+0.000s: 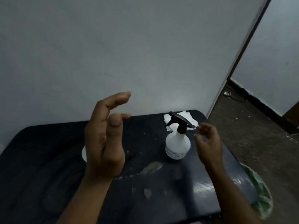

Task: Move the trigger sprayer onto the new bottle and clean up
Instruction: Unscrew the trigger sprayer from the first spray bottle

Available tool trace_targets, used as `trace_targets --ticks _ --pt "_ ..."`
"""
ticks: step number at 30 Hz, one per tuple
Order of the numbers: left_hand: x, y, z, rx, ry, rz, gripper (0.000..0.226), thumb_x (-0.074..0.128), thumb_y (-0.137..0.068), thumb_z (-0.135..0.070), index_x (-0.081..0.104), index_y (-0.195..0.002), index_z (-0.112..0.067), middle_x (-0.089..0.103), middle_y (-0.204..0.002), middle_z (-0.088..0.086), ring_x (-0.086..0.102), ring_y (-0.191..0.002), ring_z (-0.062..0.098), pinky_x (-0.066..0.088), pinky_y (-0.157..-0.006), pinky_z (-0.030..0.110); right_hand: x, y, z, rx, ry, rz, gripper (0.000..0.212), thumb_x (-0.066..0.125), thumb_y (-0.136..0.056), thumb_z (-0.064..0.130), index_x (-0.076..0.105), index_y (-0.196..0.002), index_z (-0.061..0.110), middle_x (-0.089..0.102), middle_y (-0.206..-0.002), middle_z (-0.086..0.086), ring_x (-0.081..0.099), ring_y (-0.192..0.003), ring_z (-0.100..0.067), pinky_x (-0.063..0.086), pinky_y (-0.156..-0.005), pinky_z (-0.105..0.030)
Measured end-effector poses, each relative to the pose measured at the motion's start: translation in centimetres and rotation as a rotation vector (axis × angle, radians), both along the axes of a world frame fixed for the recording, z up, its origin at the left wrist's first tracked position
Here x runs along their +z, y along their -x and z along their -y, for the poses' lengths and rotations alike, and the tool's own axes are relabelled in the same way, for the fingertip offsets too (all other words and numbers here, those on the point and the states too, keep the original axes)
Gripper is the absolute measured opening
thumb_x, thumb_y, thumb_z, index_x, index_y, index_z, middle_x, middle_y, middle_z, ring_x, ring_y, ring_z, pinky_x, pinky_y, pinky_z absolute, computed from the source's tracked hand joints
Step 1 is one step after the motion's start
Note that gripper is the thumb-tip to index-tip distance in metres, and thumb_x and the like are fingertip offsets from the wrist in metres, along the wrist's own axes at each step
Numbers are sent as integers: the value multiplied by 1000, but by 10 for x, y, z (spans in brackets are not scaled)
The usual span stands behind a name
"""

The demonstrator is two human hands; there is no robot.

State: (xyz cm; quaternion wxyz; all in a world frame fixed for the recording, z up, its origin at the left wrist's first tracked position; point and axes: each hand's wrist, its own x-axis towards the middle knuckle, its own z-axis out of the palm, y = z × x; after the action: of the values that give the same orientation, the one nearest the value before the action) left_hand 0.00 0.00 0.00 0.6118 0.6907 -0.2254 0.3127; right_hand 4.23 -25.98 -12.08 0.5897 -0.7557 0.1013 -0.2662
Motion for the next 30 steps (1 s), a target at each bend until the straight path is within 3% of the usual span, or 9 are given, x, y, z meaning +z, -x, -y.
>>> trace_targets --ticks 3,5,8,13,16,18,22,27,30 --pt "-18 -12 -7 19 82 -50 54 33 -95 -64 54 -123 -22 60 -130 6 58 -123 24 54 -85 35 -34 -10 -8 144 135 -188 47 73 -84 16 50 -121 33 55 -115 23 52 -100 14 41 -74 -9" --pt "-34 -17 -10 10 128 -80 56 34 -93 -66 54 -121 -22 60 -129 9 58 -123 26 54 -85 35 -52 -17 -14 163 158 -241 43 76 -83 28 53 -118 38 56 -108 30 53 -95 18 43 -69 -6" --pt "-52 -18 -12 16 197 -115 63 38 -89 -71 55 -118 -19 64 -126 4 60 -120 25 55 -81 34 -55 -34 -23 137 185 -234 28 73 -84 34 59 -108 35 61 -95 22 58 -88 10 45 -59 -4" --pt "-89 -11 -6 -16 350 -307 75 49 -77 -78 59 -109 -12 70 -121 -1 64 -114 19 58 -78 36 -39 -49 -48 182 182 -174 12 64 -87 42 63 -97 35 66 -88 21 61 -81 17 46 -60 -9" --pt "-101 -13 1 14 257 -325 63 47 -85 -69 59 -115 -14 68 -122 -7 66 -108 9 57 -78 39 -14 -51 -65 225 96 -105 37 55 -90 54 68 -97 21 72 -86 13 64 -83 9 48 -64 -7" --pt "-105 -20 3 36 113 -390 51 52 -86 -58 57 -123 -23 66 -120 -18 65 -103 4 58 -78 34 2 -49 -77 287 16 -97 40 50 -92 52 70 -97 18 73 -93 11 67 -85 0 51 -67 -14" --pt "-113 -35 9 -60 -183 -538 83 74 -65 -63 39 -137 -40 51 -135 -23 54 -121 -1 53 -90 17 28 -39 -98 412 -146 -68 42 50 -91 48 71 -96 11 77 -95 -1 72 -84 -15 57 -70 -25" --pt "-127 -42 21 -223 -11 -557 89 89 -56 -40 39 -127 -59 56 -125 -34 58 -114 -8 51 -81 8 42 -27 -109 511 -140 -75 42 57 -84 50 72 -93 12 76 -92 -8 72 -85 -17 60 -73 -34" --pt "-134 -44 18 -327 -14 -619 83 91 -55 -36 48 -122 -55 65 -122 -21 67 -106 4 57 -77 17 53 -28 -97 558 -310 -3 41 59 -80 47 71 -98 13 77 -94 -11 73 -78 -9 57 -66 -20"
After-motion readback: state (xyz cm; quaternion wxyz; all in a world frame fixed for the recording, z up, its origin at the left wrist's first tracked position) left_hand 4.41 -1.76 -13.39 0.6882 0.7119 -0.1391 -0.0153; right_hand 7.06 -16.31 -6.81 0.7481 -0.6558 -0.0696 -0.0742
